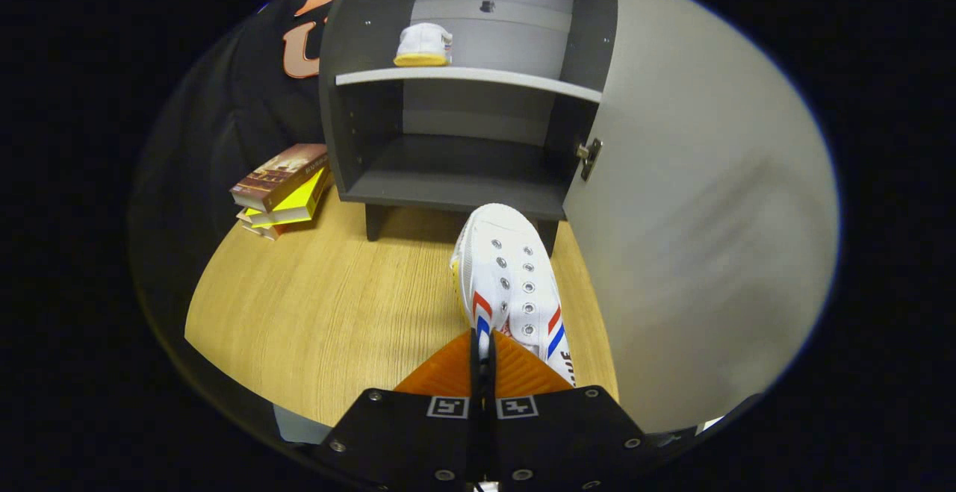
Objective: Open the shoe cabinet door, grab the shoes and put them into the shoe cabinet, then close the shoe cabinet door.
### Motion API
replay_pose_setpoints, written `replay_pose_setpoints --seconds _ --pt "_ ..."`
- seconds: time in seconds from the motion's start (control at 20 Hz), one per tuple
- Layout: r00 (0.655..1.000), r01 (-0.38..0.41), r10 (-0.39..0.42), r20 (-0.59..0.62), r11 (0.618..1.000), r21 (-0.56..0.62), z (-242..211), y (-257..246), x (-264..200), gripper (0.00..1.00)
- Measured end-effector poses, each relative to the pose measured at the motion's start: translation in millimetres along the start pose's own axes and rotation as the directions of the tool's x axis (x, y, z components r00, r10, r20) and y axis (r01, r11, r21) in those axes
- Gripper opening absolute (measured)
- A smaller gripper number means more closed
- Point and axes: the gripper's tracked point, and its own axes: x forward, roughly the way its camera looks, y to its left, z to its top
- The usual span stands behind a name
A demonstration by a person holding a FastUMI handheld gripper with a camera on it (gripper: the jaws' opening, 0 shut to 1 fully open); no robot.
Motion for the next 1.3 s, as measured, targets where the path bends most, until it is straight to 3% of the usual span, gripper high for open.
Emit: replay_pose_setpoints --seconds 0.55,0.85,1.3 --pt "0.992 -0.032 0.032 0.123 0.999 -0.004 160.3 -8.4 -54.6 0.0" --pt "0.987 -0.011 0.011 0.157 1.0 0.001 233.8 -15.1 -37.8 0.0" --pt "0.991 0.04 -0.037 0.129 0.999 -0.019 314.4 -27.1 40.7 0.0"
